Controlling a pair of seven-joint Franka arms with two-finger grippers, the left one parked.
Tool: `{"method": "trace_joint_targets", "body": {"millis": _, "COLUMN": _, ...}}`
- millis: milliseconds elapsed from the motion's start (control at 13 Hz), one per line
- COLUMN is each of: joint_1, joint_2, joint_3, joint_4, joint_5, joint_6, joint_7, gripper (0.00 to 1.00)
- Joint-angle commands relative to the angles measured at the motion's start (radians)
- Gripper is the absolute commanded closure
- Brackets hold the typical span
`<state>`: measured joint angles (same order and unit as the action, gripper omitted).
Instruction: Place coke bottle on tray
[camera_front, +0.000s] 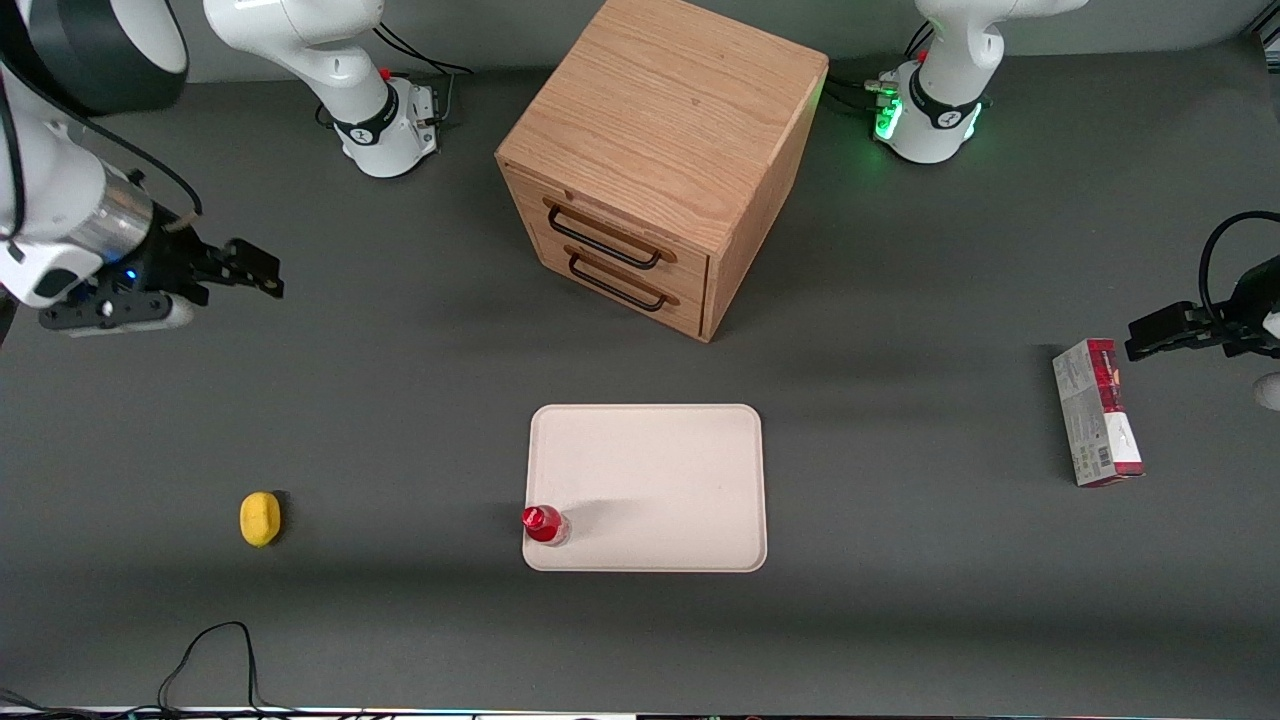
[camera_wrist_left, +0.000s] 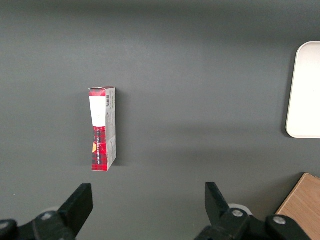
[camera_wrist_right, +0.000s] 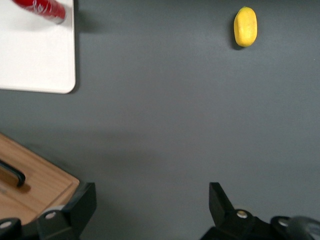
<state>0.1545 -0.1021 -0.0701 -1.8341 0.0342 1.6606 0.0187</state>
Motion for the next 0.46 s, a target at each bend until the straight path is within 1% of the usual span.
{"method": "trace_joint_targets", "body": {"millis": 0, "joint_1": -0.047, "joint_2": -0.016, "joint_3": 0.019, "joint_4": 0.013, "joint_5": 0.019, "joint_6": -0.053, "joint_7": -0.092, "gripper": 0.00}}
{"method": "trace_joint_targets", "body": {"millis": 154, "joint_1": -0.069, "joint_2": -0.013, "joint_3": 0.026, "joint_4": 0.033, "joint_5": 0.019, "joint_6": -0.074, "joint_7": -0.088, "gripper": 0.00}}
{"method": "trace_joint_targets", "body": {"millis": 385, "joint_1": -0.067, "joint_2": -0.011, "joint_3": 0.027, "joint_4": 0.053, "joint_5": 0.019, "joint_6": -0.096, "joint_7": -0.092, "gripper": 0.00}}
